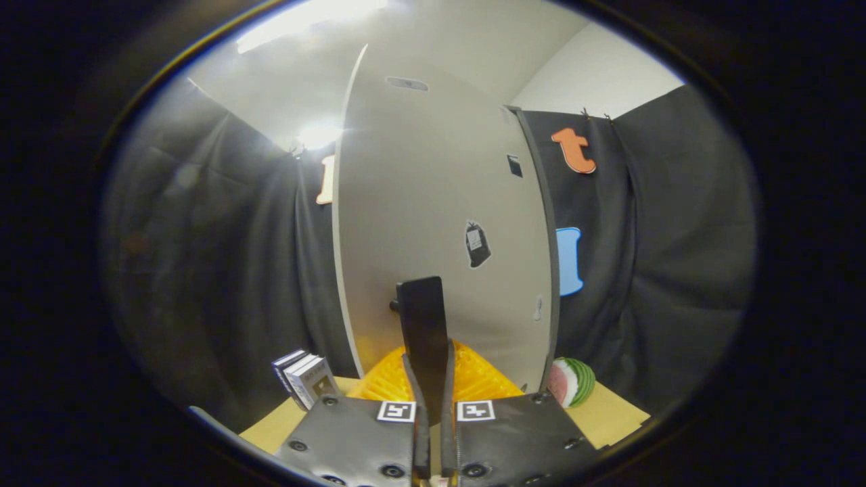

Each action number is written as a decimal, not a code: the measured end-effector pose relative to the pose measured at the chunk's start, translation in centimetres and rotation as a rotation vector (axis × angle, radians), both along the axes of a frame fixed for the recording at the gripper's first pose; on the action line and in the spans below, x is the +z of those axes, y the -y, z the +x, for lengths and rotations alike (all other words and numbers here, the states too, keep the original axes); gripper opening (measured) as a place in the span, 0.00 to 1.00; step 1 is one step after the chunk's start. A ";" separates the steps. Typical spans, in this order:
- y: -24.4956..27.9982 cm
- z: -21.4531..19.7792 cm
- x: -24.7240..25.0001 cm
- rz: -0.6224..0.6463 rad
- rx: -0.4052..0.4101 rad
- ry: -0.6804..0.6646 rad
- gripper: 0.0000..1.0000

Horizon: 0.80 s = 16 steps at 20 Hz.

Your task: Open the shoe cabinet door, grab the shoes and put them into the shoe cabinet, then close the shoe cabinet door.

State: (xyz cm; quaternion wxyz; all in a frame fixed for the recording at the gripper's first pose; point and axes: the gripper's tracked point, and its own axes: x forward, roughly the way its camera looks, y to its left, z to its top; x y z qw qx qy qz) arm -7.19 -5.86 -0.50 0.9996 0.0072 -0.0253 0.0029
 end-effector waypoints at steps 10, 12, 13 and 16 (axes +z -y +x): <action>5.2 -3.4 0.3 -0.003 -0.054 0.004 0.07; 6.4 -3.9 0.4 -0.004 -0.075 0.006 0.07; 7.0 -4.1 0.4 -0.002 -0.085 0.006 0.07; 8.9 -5.0 0.6 0.008 -0.115 0.008 0.06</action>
